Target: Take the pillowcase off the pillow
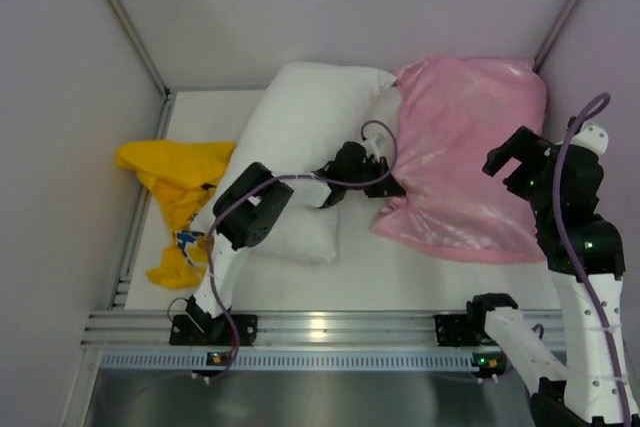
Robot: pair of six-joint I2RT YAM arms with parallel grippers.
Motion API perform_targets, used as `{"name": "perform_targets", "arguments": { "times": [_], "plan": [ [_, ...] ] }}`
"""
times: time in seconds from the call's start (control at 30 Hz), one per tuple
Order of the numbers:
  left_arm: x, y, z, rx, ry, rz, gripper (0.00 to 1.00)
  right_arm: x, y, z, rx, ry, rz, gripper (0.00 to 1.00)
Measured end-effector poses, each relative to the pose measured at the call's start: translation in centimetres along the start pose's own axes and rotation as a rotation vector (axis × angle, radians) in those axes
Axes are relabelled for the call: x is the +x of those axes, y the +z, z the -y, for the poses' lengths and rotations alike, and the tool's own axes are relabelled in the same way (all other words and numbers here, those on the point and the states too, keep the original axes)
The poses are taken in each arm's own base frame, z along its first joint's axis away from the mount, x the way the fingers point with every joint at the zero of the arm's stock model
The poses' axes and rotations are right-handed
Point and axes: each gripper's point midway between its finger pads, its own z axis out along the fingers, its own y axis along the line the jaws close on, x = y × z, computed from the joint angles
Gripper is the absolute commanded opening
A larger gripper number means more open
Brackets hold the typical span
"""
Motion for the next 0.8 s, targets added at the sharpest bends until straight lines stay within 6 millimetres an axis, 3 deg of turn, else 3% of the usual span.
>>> {"name": "perform_targets", "arguments": {
  "times": [0.1, 0.2, 0.3, 0.43, 0.53, 0.63, 0.8],
  "plan": [
    [-3.5, -4.2, -4.9, -0.083, -0.056, 0.058, 0.00, 1.6, 0.8, 0.0, -0.006, -0.014, -0.053, 0.99],
    [-5.2, -9.3, -6.9, -0.157, -0.065, 0.101, 0.00, 3.8, 2.0, -0.1, -0.015, -0.032, -0.127, 1.00],
    [-6.1, -14.0, -6.9, -0.233, -0.040, 0.120, 0.00, 6.8, 3.3, 0.2, -0.022, -0.055, -0.221, 1.00],
    [-8.1, -19.0, -5.1, -0.297, 0.043, 0.184, 0.00, 9.9, 4.3, 0.3, -0.032, -0.070, -0.327, 0.99],
    [-8.4, -21.3, -3.4, -0.302, 0.091, 0.208, 0.00, 11.9, 4.6, 0.1, -0.057, -0.062, -0.384, 1.00],
    [-8.3, -21.7, -3.0, -0.304, 0.111, 0.204, 0.00, 14.9, 4.9, 0.2, -0.066, -0.054, -0.453, 0.99],
    [-7.2, -21.6, -4.0, -0.331, 0.097, 0.162, 0.00, 22.8, 3.5, 0.4, -0.084, -0.095, -0.651, 1.00]
  ]
}}
